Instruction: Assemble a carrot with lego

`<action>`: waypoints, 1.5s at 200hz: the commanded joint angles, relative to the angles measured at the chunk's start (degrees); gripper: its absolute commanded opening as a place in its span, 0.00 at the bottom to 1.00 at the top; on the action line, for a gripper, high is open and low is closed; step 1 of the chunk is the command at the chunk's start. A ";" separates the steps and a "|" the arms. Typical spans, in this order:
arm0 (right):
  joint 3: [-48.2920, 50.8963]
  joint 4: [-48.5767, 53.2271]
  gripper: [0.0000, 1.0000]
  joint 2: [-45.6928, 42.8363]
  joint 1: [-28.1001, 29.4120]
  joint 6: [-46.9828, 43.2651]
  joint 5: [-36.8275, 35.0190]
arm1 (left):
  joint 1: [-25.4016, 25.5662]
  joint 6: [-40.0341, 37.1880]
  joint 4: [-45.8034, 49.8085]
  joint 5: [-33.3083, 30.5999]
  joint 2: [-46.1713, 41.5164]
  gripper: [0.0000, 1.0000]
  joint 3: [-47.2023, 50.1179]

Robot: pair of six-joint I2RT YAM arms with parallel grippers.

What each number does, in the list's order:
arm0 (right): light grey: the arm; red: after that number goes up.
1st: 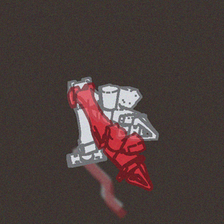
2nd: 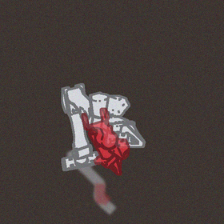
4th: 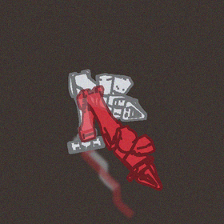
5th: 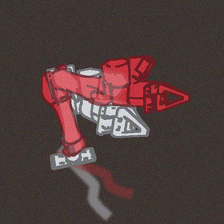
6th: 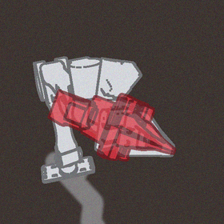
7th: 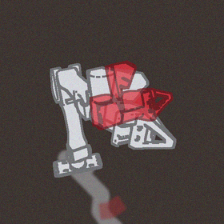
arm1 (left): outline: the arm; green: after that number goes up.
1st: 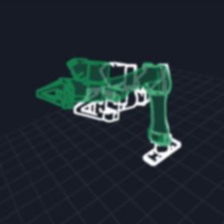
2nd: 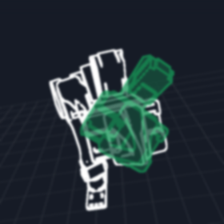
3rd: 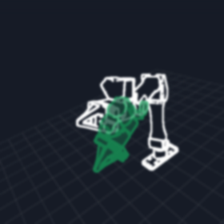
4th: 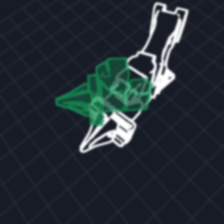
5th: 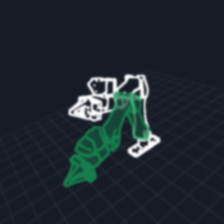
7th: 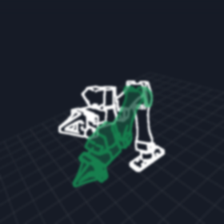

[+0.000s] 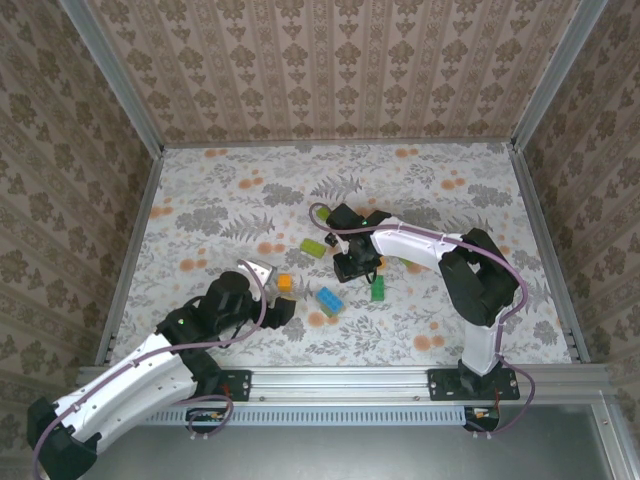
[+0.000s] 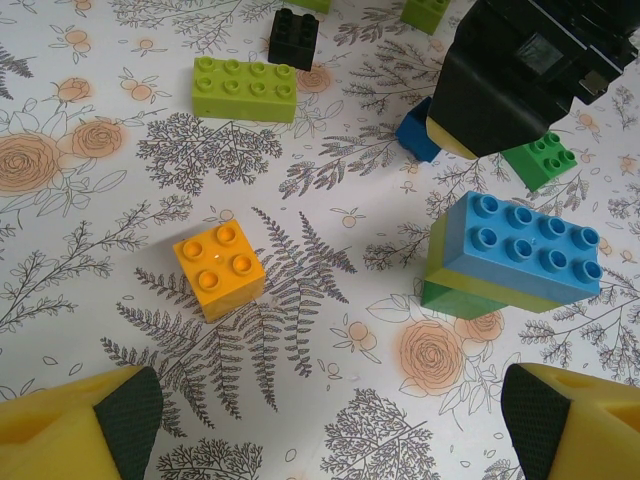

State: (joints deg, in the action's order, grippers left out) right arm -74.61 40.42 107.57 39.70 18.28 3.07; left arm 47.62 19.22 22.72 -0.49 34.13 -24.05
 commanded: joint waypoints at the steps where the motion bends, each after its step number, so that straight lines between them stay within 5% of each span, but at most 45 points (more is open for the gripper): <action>1: 0.21 0.01 0.40 -0.88 0.37 0.85 0.97 | 0.53 -1.14 -0.66 -0.39 -0.11 0.91 0.15; 150: -1.24 0.84 0.48 3.51 0.29 0.35 -1.02 | 0.52 -1.10 -0.78 -0.45 -0.08 0.90 0.25; 228: -0.14 -0.26 0.33 0.36 -0.10 0.83 -2.22 | 0.51 -1.13 -0.92 -0.54 0.15 0.90 0.24; 300: 8.52 -9.32 0.26 -8.72 -6.42 4.60 6.60 | 0.52 -1.12 -0.95 -0.43 0.21 0.90 0.24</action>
State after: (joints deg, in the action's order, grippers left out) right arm -68.79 33.95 101.08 35.05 20.38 6.04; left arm 47.62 19.22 22.70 -0.47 34.17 -24.05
